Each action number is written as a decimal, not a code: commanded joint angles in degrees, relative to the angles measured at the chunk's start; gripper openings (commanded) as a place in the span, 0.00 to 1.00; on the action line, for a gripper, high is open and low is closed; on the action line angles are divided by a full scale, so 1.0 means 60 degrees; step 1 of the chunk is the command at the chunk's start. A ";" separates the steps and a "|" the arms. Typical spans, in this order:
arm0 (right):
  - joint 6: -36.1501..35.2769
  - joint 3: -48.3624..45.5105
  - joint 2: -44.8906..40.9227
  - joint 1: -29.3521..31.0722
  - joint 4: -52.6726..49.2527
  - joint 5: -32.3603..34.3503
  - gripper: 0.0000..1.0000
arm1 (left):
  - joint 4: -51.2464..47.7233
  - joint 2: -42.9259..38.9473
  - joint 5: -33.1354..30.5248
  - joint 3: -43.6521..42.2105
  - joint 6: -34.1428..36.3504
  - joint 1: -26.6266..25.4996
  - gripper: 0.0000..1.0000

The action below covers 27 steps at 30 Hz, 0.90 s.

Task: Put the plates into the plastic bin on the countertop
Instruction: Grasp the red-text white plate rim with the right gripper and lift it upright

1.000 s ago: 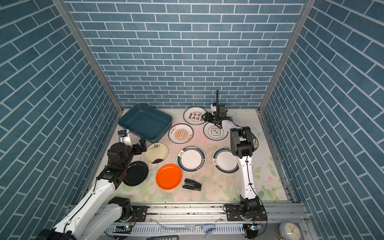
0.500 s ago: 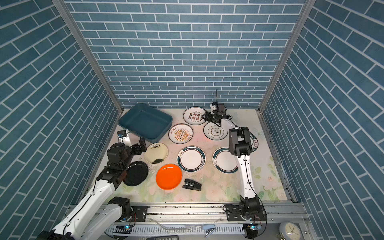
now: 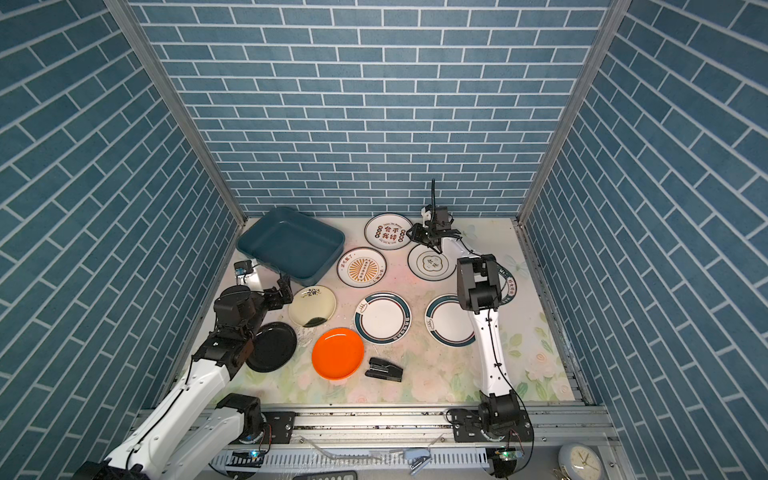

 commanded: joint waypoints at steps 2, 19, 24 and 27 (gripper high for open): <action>0.0240 0.0059 0.0290 -0.0010 -0.0249 -0.0141 0.24 | -0.0165 -0.0052 -0.0045 0.0273 -0.0053 -0.0007 1.00; 0.0676 -0.1400 -0.0491 -0.0091 0.1139 -0.0223 0.00 | -0.0172 -0.0131 -0.0177 0.0199 -0.0053 -0.0008 1.00; 0.0984 -0.2076 -0.1203 -0.0189 0.1754 -0.0170 0.00 | -0.0299 -0.0171 -0.0159 0.0296 -0.0310 -0.0015 0.99; 0.1126 -0.2449 -0.1773 -0.0288 0.1819 0.0036 0.00 | -0.0334 -0.0155 -0.0277 0.0355 -0.0691 0.0000 0.99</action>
